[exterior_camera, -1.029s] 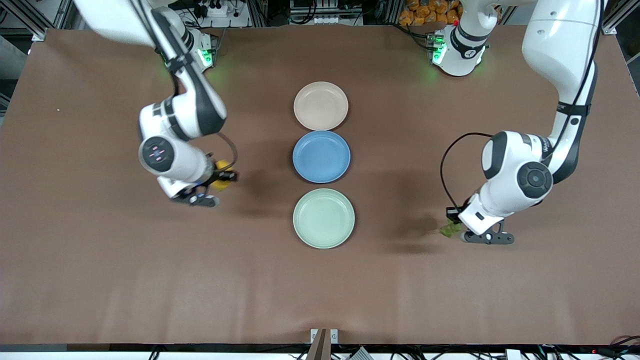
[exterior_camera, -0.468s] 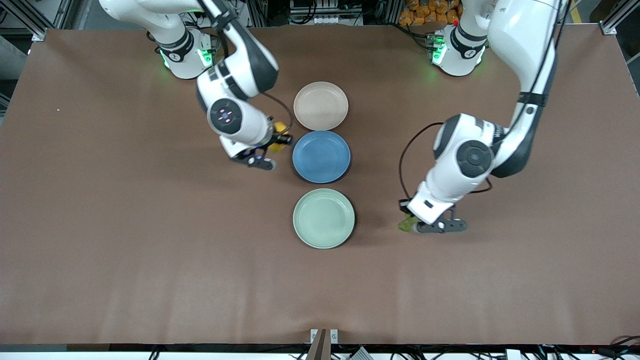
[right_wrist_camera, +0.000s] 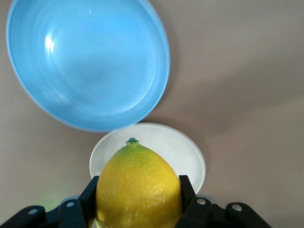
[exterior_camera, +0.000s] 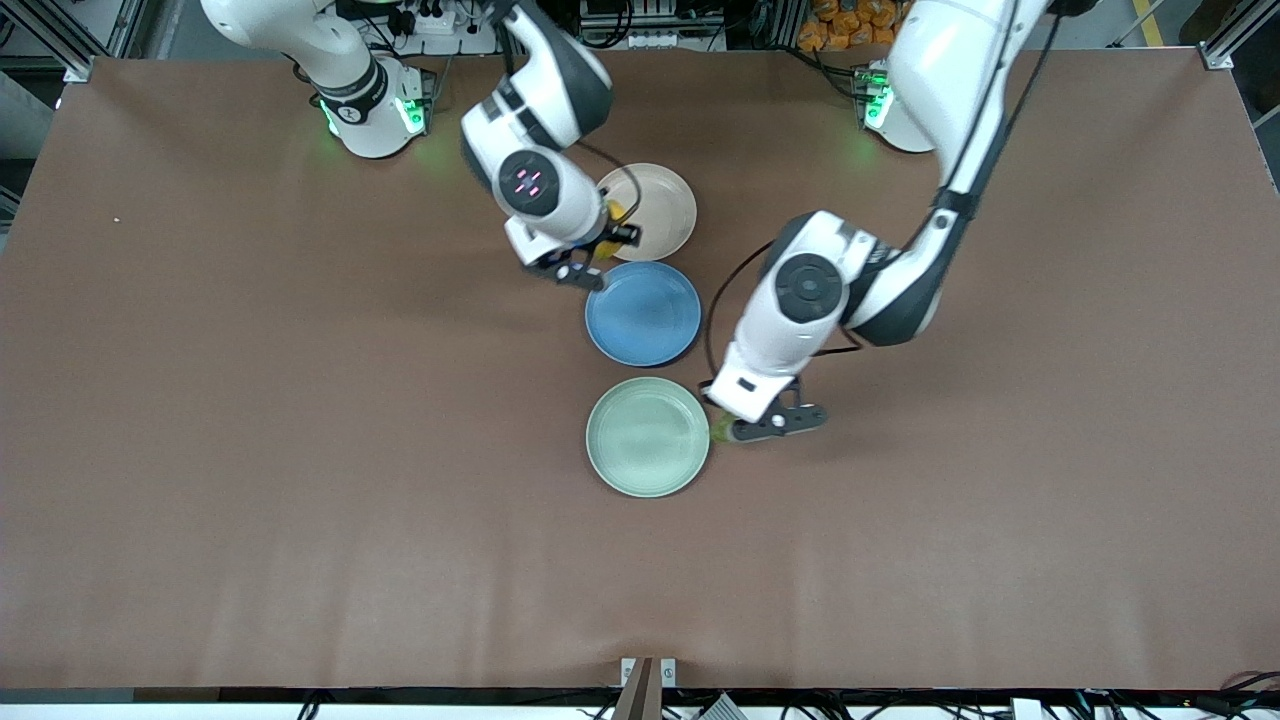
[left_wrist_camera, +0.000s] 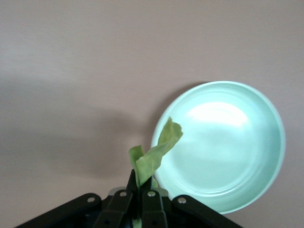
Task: Place lemon and lettuce in plates
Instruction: 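Carry the lemon to the cream plate while the left gripper carries lettuce, then lower and release the lemon and lettuce onto their plates with both grippers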
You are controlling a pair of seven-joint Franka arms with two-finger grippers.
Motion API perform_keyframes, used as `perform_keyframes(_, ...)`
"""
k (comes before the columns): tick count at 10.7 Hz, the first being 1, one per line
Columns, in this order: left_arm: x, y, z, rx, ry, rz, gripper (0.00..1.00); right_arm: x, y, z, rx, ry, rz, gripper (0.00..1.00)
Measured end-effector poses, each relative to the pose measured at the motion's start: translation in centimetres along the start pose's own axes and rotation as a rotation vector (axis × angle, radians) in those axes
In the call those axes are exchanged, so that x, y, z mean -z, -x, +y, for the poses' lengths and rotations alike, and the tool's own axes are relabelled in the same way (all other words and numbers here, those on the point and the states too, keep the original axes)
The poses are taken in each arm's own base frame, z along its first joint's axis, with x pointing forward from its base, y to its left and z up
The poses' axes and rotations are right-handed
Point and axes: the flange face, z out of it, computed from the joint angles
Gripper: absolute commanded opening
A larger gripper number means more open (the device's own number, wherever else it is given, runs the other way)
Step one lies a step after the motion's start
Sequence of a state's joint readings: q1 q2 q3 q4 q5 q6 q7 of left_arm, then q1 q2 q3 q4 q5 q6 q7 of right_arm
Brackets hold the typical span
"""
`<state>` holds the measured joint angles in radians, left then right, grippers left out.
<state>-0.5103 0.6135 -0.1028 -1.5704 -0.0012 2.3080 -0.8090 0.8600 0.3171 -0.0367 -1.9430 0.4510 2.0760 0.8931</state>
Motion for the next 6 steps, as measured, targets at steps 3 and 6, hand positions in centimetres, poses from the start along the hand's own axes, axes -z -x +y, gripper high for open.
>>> perform_keyframes(3,-3.3,0.4,2.6,0.050,0.089,0.063,0.00,-5.6,7.2,-1.9,0.001,0.004,0.057,0.00)
perform_keyframes(6,-6.3,1.4,3.9,0.082,0.157,0.103,0.11,-10.3,10.5,-1.3,0.004,0.035,0.081,0.00)
